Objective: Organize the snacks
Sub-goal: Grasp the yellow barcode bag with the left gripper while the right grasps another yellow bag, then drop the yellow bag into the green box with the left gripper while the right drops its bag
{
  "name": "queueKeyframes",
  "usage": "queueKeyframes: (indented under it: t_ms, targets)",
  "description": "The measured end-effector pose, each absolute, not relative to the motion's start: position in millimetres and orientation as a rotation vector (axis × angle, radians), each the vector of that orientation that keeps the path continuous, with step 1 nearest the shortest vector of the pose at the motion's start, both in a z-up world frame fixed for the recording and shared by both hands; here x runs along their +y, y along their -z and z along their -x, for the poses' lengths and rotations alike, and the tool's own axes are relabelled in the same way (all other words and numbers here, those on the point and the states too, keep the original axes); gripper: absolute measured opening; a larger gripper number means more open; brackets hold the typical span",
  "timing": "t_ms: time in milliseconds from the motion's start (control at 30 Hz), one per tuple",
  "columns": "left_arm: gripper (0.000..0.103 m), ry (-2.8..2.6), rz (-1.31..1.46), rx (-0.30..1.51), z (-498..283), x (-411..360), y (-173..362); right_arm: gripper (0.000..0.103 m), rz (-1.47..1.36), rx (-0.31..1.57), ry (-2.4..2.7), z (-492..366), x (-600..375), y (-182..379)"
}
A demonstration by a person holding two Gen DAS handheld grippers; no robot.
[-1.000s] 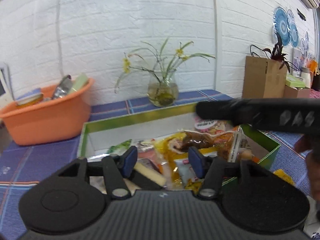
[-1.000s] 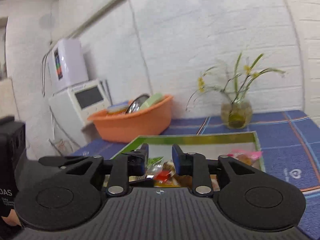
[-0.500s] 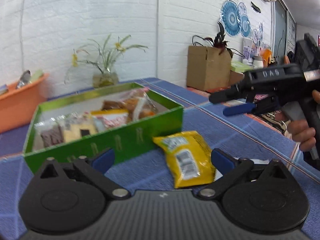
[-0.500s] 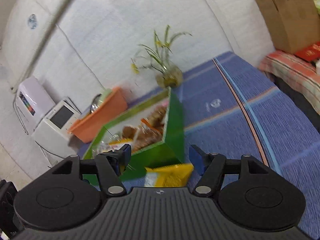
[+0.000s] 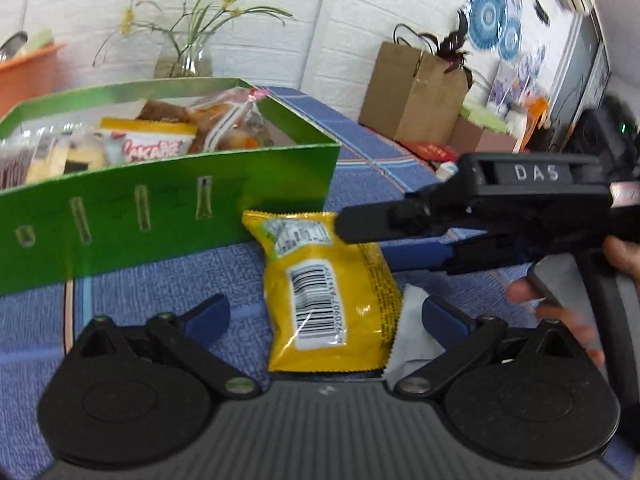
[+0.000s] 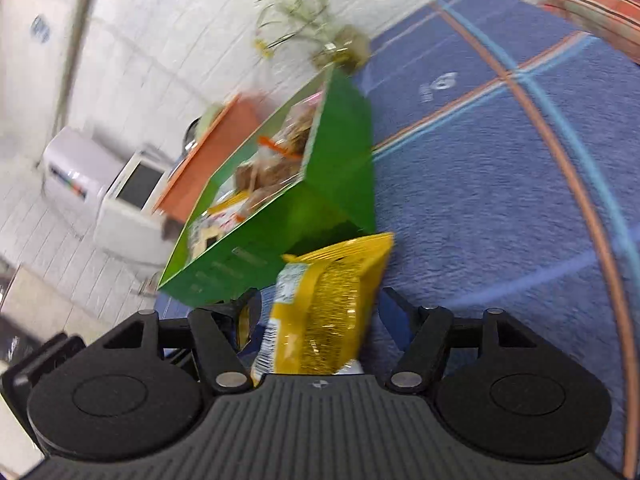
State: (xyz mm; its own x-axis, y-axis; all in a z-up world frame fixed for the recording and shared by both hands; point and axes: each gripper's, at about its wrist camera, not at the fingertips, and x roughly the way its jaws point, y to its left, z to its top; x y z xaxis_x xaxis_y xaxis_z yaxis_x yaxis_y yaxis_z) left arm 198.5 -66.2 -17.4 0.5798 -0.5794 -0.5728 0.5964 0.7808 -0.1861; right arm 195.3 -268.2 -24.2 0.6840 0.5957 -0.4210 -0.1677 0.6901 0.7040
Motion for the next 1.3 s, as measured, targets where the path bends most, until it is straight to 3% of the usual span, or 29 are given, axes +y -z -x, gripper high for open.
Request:
queueKeyframes:
  t_ms: [100,167,333,433,733,900,1133,1300]
  targets:
    - [0.102,0.675,-0.115,0.629,-196.3,-74.8,20.6,0.103,-0.577,0.693,-0.485,-200.4,-252.0,18.0]
    - [0.097,0.689,-0.118,0.628,-196.0,-74.0,20.9,0.072,-0.503,0.710,-0.438,-202.2,-241.0,14.0]
    - [0.078,0.686,-0.114,0.629,-193.6,-62.6,17.6,0.064,-0.443,0.679,-0.424,-192.1,-224.3,5.3]
    - [0.070,0.678,-0.102,0.623,-190.9,-53.2,11.7,0.064,-0.444,0.651,-0.424,-182.3,-219.0,3.0]
    - [0.065,0.672,0.009,0.521,-174.0,-15.7,-12.8,0.062,-0.424,0.515,-0.477,-165.5,-197.6,-23.1]
    - [0.063,0.664,0.138,0.516,-179.2,10.3,-17.3,0.061,-0.318,0.454,-0.502,-166.7,-175.4,-34.3]
    - [0.063,0.559,0.102,0.421,-171.0,38.0,-39.5,0.059,-0.262,0.408,-0.589,-181.1,-142.0,-55.9]
    - [0.063,0.519,0.072,0.405,-208.8,53.6,-75.9,0.059,-0.286,0.400,-0.618,-220.4,-130.8,-87.3]
